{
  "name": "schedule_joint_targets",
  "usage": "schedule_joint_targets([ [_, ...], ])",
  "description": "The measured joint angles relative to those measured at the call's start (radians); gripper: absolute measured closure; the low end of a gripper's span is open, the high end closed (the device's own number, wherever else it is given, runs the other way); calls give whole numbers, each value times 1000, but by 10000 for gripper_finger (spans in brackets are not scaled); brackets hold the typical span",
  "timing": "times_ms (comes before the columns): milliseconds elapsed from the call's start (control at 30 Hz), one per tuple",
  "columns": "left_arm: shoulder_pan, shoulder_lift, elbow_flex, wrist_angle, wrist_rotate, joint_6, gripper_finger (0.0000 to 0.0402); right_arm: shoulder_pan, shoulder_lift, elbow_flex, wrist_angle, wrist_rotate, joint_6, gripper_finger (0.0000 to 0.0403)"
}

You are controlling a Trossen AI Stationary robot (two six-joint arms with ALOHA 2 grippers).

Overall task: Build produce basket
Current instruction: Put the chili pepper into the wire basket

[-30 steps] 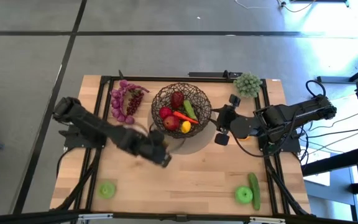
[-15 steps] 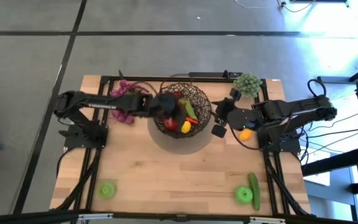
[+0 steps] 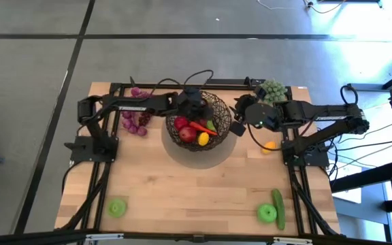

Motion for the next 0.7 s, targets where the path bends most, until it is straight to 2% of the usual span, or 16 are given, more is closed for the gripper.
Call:
schedule_joint_targets([
  [200,15,84,0,133,34,-47,299,-31,0,0,-2,0,-45,248],
  [533,15,213,1,389,30,-28,299,-50,0,0,2,-8,-78,248],
  [700,15,264,1,408,14,13,299,-50,0,0,1,-9,-84,248],
])
